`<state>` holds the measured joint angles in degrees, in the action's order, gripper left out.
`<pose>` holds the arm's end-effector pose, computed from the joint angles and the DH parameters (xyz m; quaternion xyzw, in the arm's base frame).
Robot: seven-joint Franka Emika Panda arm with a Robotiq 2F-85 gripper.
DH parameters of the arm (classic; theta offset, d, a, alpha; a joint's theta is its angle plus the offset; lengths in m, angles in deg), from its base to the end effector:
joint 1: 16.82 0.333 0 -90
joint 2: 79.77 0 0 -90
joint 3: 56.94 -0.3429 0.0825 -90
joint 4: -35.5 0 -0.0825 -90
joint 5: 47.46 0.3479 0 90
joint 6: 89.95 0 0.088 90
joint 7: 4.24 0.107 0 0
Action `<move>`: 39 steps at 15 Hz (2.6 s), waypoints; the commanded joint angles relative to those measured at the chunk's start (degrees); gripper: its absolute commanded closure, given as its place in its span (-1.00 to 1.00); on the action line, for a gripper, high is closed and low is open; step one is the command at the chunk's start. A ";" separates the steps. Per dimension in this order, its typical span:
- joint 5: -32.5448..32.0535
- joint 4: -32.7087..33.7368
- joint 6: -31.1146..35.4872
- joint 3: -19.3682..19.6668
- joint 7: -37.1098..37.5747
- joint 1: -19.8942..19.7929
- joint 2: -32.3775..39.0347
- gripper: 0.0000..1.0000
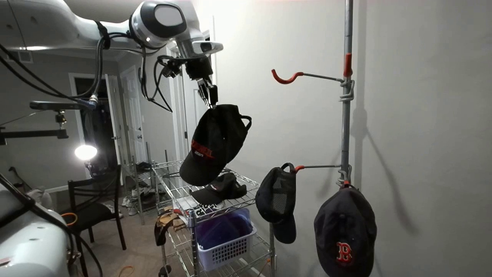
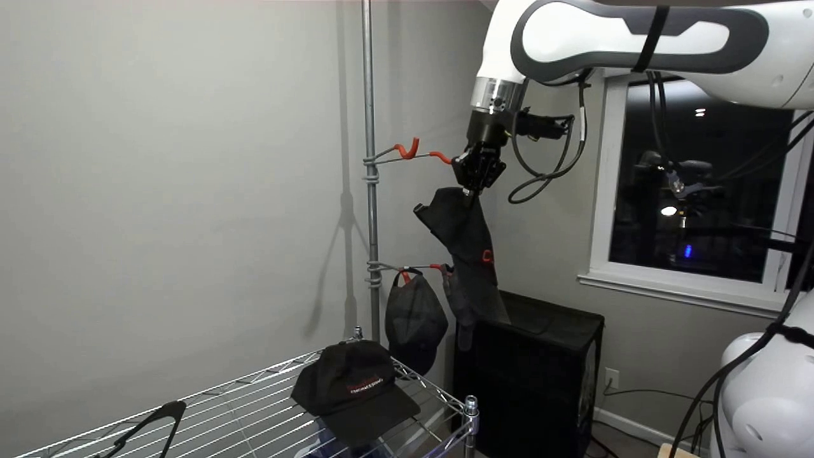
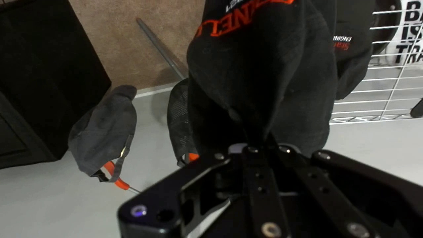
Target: Pick up the black cap from the top left hanger and put it on the top shelf of the silver rack, pick up the black cap from the top right hanger and put it on top of the black cap on the first shelf of the silver rack, pick up the gray cap from the bottom left hanger and put it on the stacked black cap on the top shelf of the silver rack, pick up the gray cap from the bottom right hanger and put it on the stacked gray cap on the top shelf of the silver rack
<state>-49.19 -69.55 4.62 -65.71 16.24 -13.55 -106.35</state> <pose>0.3492 0.0944 0.7461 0.9863 -0.0769 0.1458 0.0095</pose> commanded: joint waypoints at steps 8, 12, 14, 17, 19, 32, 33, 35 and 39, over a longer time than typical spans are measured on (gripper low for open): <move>-0.85 0.61 2.14 -12.87 7.08 4.68 8.33 0.98; -5.70 1.25 5.07 -16.91 12.96 5.91 13.74 0.98; -10.76 1.71 7.13 -18.01 16.95 6.29 16.17 0.98; -17.79 3.60 9.43 -18.32 21.14 7.82 20.18 0.98; -21.66 5.32 9.40 -18.09 23.16 9.37 23.05 0.98; -23.87 9.23 7.13 -11.77 23.02 15.91 30.99 0.04; -21.60 9.58 6.95 -11.42 21.57 15.81 30.81 -0.07; -18.21 9.39 7.48 -10.67 20.25 15.30 29.90 -0.34; -12.99 8.57 7.63 -8.69 18.47 14.32 27.78 -0.86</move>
<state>-65.99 -60.02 13.21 -75.91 37.82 1.45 -76.07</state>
